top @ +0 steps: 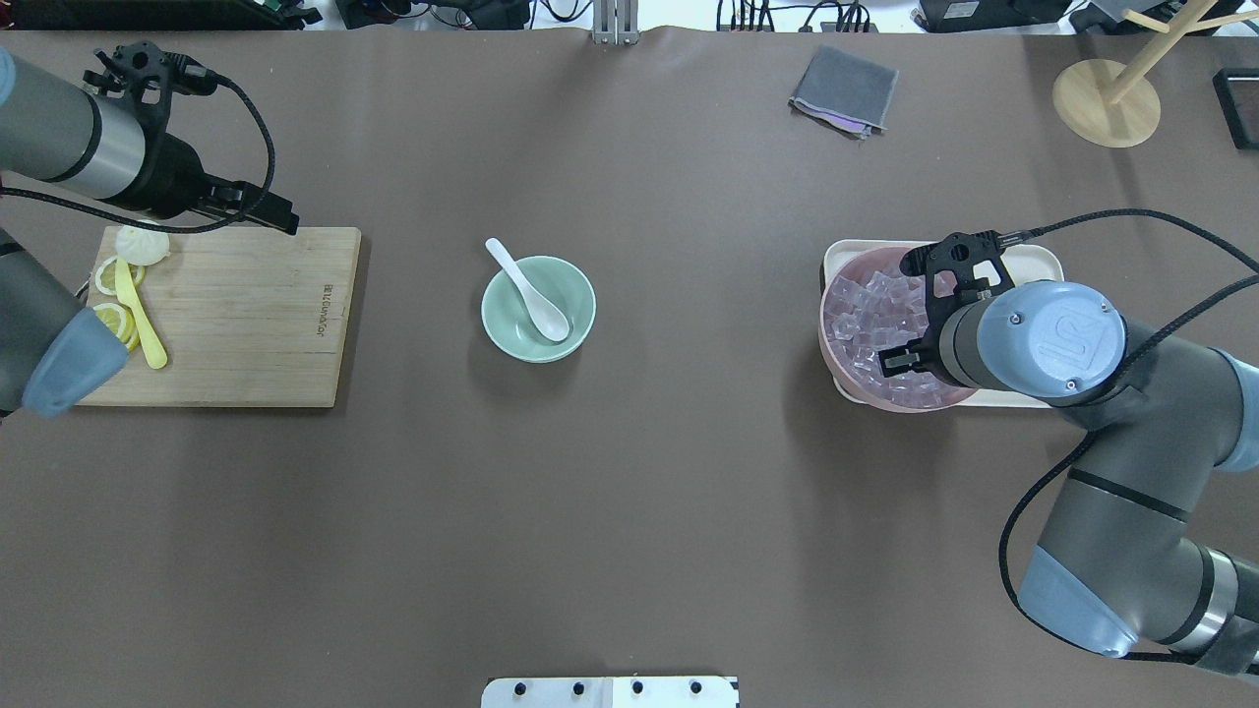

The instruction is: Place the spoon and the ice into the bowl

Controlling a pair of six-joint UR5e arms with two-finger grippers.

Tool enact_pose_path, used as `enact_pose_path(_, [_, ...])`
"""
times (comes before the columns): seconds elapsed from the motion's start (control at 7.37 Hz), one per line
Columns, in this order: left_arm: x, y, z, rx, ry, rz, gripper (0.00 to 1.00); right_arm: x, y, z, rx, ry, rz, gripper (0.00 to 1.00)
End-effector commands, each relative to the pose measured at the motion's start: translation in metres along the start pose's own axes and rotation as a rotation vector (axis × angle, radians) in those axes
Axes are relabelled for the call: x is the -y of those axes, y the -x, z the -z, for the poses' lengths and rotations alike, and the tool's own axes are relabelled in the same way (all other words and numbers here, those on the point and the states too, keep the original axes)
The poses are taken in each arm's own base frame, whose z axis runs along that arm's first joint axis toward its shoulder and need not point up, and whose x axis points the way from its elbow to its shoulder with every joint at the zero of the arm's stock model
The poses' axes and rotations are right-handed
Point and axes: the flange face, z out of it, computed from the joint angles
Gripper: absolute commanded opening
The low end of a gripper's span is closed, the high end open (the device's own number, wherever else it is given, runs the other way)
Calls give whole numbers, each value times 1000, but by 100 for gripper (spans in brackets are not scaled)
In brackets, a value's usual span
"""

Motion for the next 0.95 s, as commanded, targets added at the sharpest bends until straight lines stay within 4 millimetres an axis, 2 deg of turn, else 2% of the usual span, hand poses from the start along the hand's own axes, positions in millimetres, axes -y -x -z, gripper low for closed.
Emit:
enact_pose_path(0.0, [0, -1, -1, -2, 1, -1, 99, -4, 2, -2, -12, 4, 1, 72])
enact_pose_path(0.41, [-1, -3, -3, -2, 3, -3, 99, -9, 8, -4, -12, 5, 13, 70])
enact_pose_path(0.54, [-1, -3, -3, -2, 3, -3, 99, -9, 9, -4, -9, 3, 14, 53])
enact_pose_path(0.68, [-1, -3, -4, -1, 5, -3, 99, -9, 10, -3, -6, 5, 16, 22])
enact_pose_path(0.81, [-1, -3, -4, -1, 5, -3, 99, -9, 11, -2, -4, 5, 16, 0])
